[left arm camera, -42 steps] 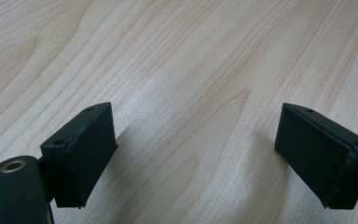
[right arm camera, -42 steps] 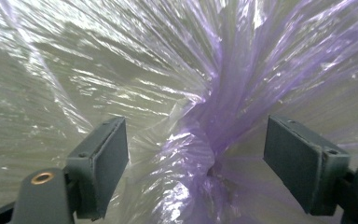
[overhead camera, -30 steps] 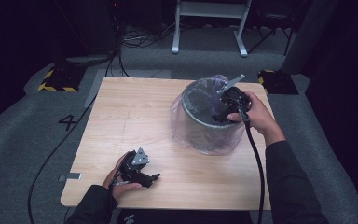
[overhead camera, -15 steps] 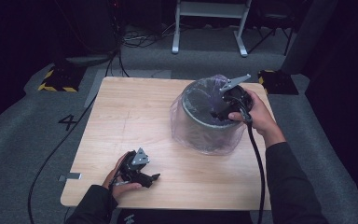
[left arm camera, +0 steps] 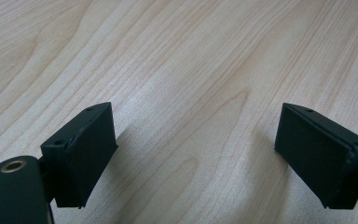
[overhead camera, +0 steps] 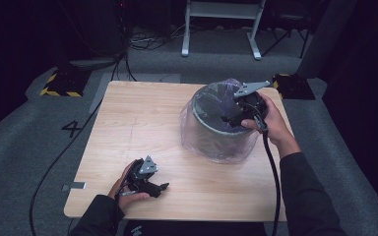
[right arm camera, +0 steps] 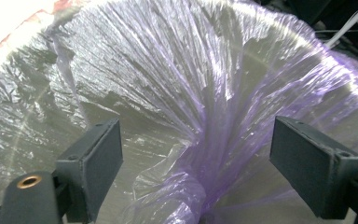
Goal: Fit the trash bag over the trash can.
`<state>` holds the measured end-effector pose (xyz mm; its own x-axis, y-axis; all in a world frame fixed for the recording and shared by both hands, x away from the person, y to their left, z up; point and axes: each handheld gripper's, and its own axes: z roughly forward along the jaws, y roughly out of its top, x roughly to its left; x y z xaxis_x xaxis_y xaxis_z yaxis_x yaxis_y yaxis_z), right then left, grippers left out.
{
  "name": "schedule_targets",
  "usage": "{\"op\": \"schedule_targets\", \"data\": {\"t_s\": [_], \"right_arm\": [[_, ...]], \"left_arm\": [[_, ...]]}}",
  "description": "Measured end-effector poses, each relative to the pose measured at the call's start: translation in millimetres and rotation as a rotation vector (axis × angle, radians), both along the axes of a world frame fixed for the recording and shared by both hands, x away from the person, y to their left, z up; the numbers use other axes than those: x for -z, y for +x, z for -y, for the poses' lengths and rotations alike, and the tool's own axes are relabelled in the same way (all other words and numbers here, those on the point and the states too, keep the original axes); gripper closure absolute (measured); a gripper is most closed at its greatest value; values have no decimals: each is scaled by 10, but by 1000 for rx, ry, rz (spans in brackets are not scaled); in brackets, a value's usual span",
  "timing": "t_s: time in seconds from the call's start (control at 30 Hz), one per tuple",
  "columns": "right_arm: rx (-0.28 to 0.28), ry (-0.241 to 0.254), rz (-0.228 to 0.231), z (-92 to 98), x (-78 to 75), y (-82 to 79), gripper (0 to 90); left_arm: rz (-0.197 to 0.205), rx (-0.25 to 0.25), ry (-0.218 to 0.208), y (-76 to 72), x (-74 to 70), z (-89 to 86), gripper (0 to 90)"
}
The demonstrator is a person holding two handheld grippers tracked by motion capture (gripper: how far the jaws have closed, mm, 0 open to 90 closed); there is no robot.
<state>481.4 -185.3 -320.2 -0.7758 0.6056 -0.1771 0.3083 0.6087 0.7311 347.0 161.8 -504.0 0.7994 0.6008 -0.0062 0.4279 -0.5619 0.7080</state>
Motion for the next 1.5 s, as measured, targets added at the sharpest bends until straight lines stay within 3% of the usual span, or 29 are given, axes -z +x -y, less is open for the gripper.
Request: {"op": "schedule_targets", "data": {"t_s": [0.8,0.93,1.07,1.5], "right_arm": [[15,105,88,116,31,-121,184],[0,165,83,172,23,-142,193],[-5,189,95,204,-3,-170,198],[0,157,120,252,-38,-252,183]], "left_arm": [[0,0,0,0,0,0,120],[1,0,-1,0,1,0,119],[1,0,-2,0,1,1,119],[0,-1,-1,0,0,0,120]]}}
